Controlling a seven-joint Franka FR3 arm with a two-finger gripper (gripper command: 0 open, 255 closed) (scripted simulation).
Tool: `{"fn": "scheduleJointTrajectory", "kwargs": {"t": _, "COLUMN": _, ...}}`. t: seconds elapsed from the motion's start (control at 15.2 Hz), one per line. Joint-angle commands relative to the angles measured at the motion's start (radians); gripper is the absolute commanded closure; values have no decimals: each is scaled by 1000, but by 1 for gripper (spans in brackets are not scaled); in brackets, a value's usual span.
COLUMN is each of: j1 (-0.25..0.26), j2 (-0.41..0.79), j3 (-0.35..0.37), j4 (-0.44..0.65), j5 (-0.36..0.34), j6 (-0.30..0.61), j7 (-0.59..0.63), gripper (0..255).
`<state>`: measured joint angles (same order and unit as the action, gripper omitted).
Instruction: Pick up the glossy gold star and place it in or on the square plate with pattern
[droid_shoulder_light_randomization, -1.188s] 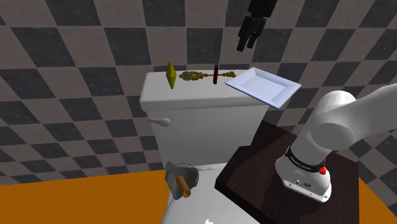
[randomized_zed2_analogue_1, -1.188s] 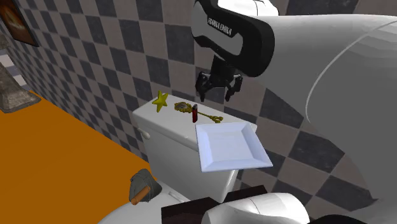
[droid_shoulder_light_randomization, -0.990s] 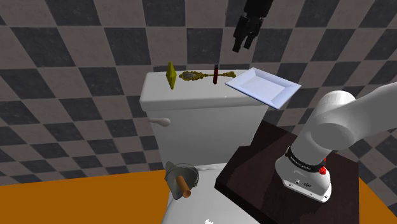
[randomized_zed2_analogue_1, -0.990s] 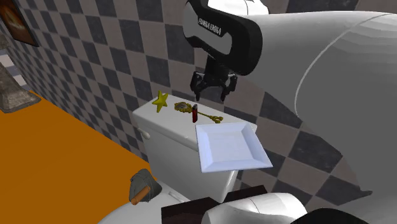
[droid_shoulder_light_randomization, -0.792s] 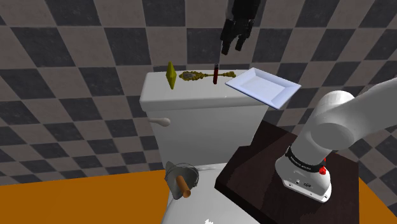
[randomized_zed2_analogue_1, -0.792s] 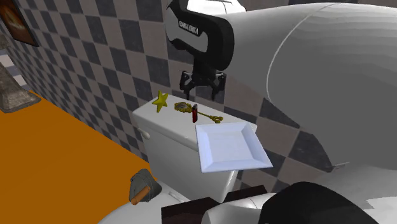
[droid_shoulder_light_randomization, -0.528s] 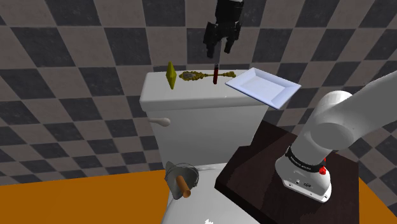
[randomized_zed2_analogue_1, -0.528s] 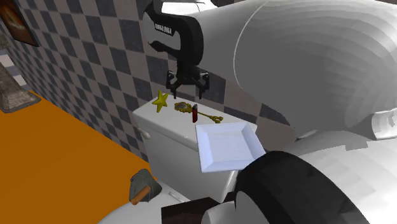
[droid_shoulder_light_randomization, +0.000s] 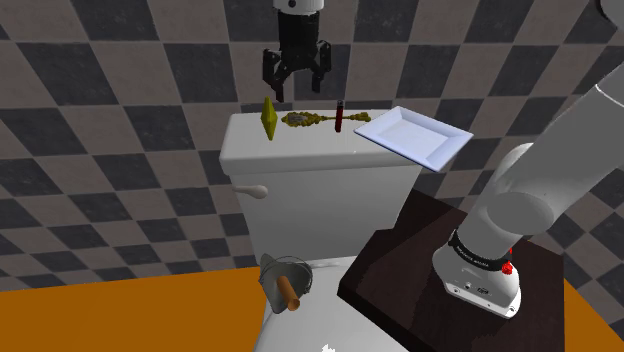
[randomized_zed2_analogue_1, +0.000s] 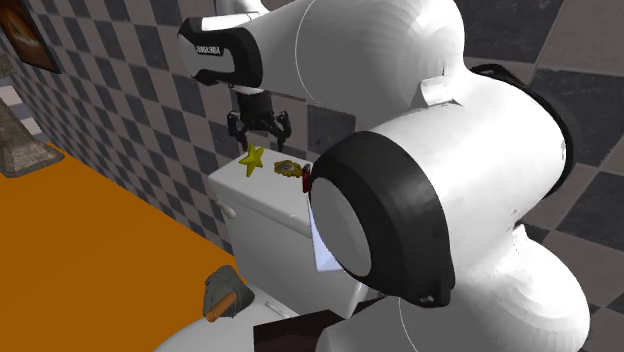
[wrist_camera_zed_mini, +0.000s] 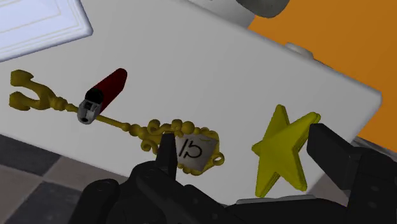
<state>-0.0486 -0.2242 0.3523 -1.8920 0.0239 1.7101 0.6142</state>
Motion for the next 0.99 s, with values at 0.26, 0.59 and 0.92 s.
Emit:
{"fn": "scheduleJointTrajectory", "kwargs": {"t": 0.26, "j1": 28, "j2": 265, "j3": 86, "j4": 244, "j5": -127, "j6": -62, "j7": 247, "gripper": 0}}
{"fn": "scheduleJointTrajectory", "kwargs": {"t": 0.59, "j1": 25, "j2": 256, "j3": 81, "j4": 166, "j5": -124, "j6": 8, "j7": 245, "gripper": 0}}
{"fn": "scheduleJointTrajectory", "kwargs": {"t": 0.92, "j1": 23, "j2": 254, "j3": 79, "j4": 130, "j5": -124, "j6": 43, "j7": 245, "gripper": 0}}
